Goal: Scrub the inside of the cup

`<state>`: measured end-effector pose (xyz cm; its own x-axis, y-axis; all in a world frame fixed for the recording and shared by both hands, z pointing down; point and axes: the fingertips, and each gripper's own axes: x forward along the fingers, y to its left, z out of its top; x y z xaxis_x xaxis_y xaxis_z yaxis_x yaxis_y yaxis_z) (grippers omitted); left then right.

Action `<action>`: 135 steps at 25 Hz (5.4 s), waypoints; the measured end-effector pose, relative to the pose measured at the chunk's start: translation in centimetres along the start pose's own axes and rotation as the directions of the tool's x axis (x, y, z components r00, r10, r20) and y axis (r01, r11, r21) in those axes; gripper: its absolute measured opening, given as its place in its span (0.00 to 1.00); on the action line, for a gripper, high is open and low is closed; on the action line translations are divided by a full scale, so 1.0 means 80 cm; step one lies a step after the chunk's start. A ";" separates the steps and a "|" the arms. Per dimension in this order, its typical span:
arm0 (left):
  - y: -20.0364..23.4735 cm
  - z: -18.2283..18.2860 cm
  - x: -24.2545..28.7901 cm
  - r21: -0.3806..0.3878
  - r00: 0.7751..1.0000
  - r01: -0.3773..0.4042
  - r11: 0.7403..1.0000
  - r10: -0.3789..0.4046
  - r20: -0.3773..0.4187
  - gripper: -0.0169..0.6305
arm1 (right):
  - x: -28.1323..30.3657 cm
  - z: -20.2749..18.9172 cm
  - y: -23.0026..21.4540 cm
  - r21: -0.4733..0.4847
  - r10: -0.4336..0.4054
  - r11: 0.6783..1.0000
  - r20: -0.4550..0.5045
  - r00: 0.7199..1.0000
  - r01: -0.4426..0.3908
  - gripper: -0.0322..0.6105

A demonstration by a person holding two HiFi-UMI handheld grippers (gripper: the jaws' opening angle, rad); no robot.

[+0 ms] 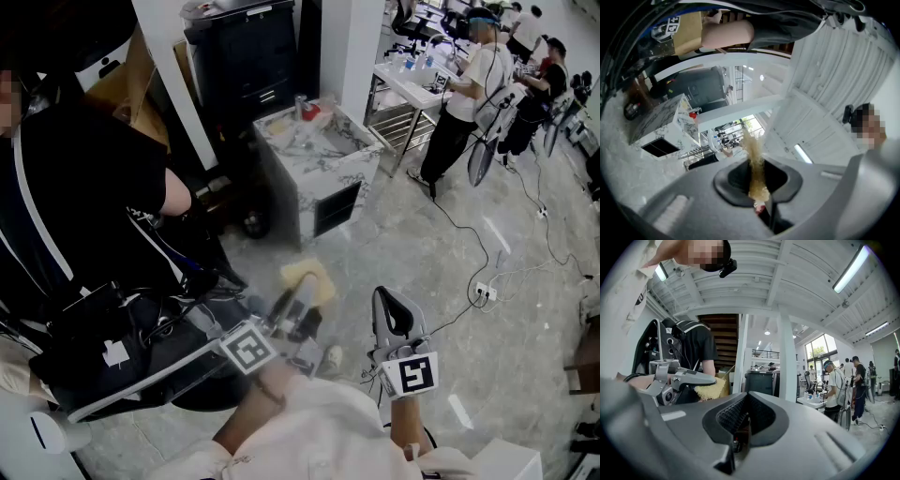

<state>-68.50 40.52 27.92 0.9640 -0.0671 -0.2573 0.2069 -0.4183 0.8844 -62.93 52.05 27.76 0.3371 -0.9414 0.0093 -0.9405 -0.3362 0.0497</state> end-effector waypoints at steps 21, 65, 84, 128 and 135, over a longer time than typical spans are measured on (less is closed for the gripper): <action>0.006 -0.041 0.122 0.056 0.996 -0.043 0.997 0.039 0.076 0.06 | 0.033 -0.010 -0.142 0.072 0.078 0.994 0.031 0.997 -0.080 0.05; 0.276 0.196 0.475 0.028 0.999 -0.038 0.999 0.037 0.031 0.06 | 0.481 -0.085 -0.344 0.086 0.050 0.995 -0.081 0.995 -0.043 0.05; 0.339 0.190 0.696 -0.018 0.974 -0.141 0.990 0.142 0.176 0.06 | 0.612 -0.098 -0.560 0.146 0.218 0.968 -0.096 0.971 -0.203 0.05; 0.561 0.338 0.828 -0.103 0.948 -0.237 0.966 0.253 0.192 0.06 | 0.917 -0.177 -0.624 0.094 0.298 0.954 -0.219 0.929 -0.284 0.05; 0.608 0.343 0.863 -0.122 0.900 -0.316 0.941 0.337 0.275 0.06 | 0.978 -0.222 -0.655 0.145 0.416 0.908 -0.211 0.885 -0.392 0.05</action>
<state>3.56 -9.33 42.51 0.8917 -0.4508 -0.0403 -0.0891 -0.2622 0.9609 13.46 -3.51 43.64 -0.0835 -0.9674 0.2392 -0.9928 0.0601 -0.1036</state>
